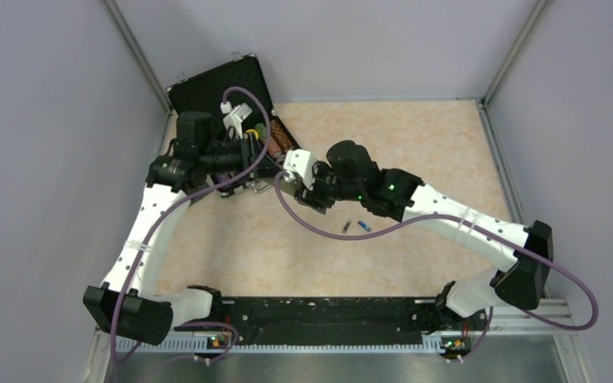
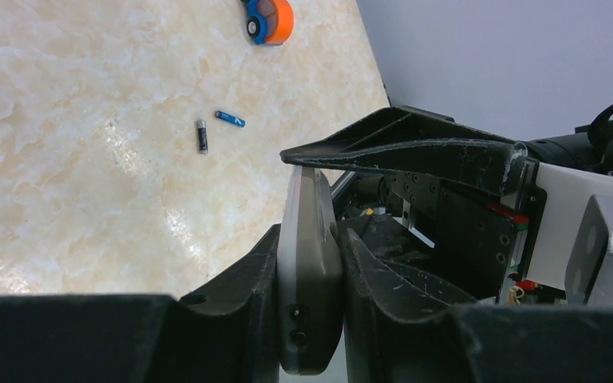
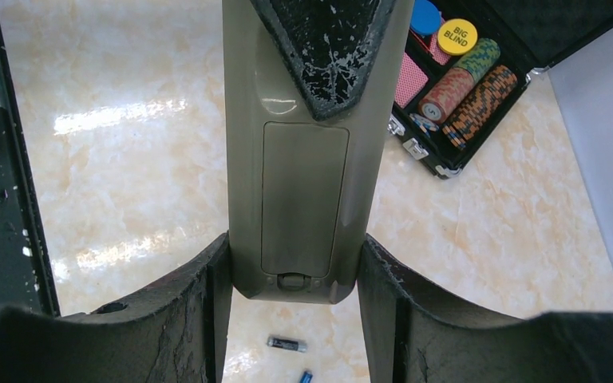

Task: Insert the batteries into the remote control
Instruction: Adjust the remote control, then remove the battery cover from the remote control.

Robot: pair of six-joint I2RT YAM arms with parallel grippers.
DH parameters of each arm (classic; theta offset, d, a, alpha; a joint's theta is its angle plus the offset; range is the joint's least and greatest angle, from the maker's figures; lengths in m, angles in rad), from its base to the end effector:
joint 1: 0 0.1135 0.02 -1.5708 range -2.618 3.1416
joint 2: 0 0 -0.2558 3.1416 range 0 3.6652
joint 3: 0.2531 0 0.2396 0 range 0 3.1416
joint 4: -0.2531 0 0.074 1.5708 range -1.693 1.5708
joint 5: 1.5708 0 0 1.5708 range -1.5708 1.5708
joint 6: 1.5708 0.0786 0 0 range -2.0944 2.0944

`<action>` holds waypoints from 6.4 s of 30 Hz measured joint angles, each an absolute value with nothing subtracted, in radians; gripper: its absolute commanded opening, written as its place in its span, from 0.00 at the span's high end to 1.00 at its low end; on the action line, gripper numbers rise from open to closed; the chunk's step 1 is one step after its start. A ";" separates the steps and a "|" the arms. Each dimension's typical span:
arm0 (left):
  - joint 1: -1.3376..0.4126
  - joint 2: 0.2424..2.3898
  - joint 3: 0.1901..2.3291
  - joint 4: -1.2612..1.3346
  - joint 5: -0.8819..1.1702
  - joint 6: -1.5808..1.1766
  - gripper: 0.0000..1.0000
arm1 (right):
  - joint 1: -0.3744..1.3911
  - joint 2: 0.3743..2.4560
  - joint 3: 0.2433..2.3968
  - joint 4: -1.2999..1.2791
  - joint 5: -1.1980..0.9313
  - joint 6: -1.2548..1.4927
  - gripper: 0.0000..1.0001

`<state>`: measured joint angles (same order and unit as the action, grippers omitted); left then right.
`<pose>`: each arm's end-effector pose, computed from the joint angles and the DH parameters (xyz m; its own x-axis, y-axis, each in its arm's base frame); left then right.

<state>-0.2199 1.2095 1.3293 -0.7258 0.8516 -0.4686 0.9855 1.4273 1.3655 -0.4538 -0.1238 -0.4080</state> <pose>0.2370 -0.1136 0.3684 -0.8334 -0.1186 -0.5398 0.4156 0.5094 -0.7535 0.1858 0.2978 0.3373 0.1017 -0.5592 -0.8227 -0.9218 0.2580 -0.2893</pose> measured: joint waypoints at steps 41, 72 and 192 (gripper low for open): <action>-0.218 0.910 0.859 -0.002 0.639 -0.760 1.00 | 0.749 1.273 1.119 0.010 -0.323 0.948 0.61; -0.218 0.903 0.862 -0.025 0.664 -0.754 1.00 | 0.749 1.314 1.120 0.017 -0.281 0.936 0.60; -0.303 1.239 0.222 0.520 0.519 -0.886 1.00 | 0.812 1.692 0.774 0.262 -0.269 0.960 0.71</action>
<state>-0.3027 1.2392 0.2222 0.5201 0.5190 -0.8860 0.8116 1.6924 0.7742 0.2619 -0.2691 0.9604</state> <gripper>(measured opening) 0.322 0.290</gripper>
